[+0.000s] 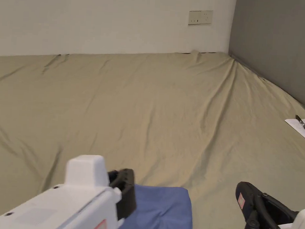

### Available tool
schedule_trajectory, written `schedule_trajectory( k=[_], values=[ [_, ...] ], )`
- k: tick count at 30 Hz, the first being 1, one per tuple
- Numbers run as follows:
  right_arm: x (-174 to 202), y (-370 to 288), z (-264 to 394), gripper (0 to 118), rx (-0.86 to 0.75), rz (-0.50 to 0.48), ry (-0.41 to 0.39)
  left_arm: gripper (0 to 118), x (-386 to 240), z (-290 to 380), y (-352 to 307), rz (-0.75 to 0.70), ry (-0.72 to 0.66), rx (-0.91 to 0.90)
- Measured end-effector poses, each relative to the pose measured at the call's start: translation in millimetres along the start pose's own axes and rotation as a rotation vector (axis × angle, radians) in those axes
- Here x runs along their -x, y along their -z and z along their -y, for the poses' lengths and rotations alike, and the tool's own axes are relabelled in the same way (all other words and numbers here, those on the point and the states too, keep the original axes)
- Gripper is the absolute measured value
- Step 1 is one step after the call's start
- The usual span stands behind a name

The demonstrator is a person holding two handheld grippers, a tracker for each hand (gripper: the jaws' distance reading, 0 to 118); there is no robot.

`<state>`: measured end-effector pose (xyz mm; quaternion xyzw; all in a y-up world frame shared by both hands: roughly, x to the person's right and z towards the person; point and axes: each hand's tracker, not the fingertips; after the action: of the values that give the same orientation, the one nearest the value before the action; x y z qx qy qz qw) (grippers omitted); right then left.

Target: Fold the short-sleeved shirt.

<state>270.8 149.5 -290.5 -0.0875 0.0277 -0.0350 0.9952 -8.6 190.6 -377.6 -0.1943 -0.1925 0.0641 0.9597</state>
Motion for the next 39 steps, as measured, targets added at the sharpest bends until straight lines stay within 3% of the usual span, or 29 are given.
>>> schedule_trajectory(
  k=[1,4,5,7,14,15,16,17,18,19,21,23,26,29,30,34,37,39],
  values=[
    [5,3,0,2,-0.004,-0.005,-0.011,21,4,-1,-12,-0.08,0.017,-0.065],
    [19,8,1,2,-0.034,-0.024,-0.028,108,13,4,-39,-0.176,0.01,-0.272],
    [22,9,2,2,-0.047,-0.034,-0.042,118,15,6,-46,-0.2,0.037,-0.303],
    [28,10,0,2,-0.064,-0.044,-0.081,118,11,11,-60,-0.228,0.082,-0.386],
    [33,12,-8,2,-0.084,-0.064,-0.078,118,14,4,-65,-0.273,0.085,-0.284],
    [34,12,-8,2,-0.088,-0.06,-0.086,113,17,4,-64,-0.27,0.084,-0.281],
    [34,13,-8,2,-0.092,-0.056,-0.094,95,18,5,-65,-0.265,0.075,-0.276],
    [34,13,-9,2,-0.091,-0.056,-0.098,42,20,6,-67,-0.262,0.067,-0.276],
    [34,14,-9,2,-0.093,-0.056,-0.101,14,21,8,-67,-0.258,0.061,-0.287],
    [34,15,-8,2,-0.099,-0.049,-0.103,3,20,8,-65,-0.283,0.063,-0.292],
    [35,18,-8,2,-0.099,-0.052,-0.114,7,18,12,-58,-0.403,0.106,-0.287],
    [37,20,-6,2,-0.101,-0.05,-0.13,6,19,14,-57,-0.376,0.169,-0.263],
    [37,29,-4,2,-0.078,-0.066,-0.124,0,23,13,-56,-0.304,0.076,-0.231],
    [36,44,5,2,-0.015,-0.121,-0.084,0,24,18,-45,-0.291,0.125,-0.146],
    [33,51,9,2,0.025,-0.169,-0.036,0,25,20,-41,-0.296,0.123,-0.139],
    [0,103,44,1,0.26,-0.471,0.379,0,41,24,-30,-0.231,-0.01,-0.07],
    [-12,133,65,1,0.373,-0.391,0.395,0,47,28,-24,-0.248,-0.008,-0.064],
    [-20,149,79,1,0.447,-0.421,0.507,0,50,28,-19,-0.256,-0.003,-0.051]
  ],
)
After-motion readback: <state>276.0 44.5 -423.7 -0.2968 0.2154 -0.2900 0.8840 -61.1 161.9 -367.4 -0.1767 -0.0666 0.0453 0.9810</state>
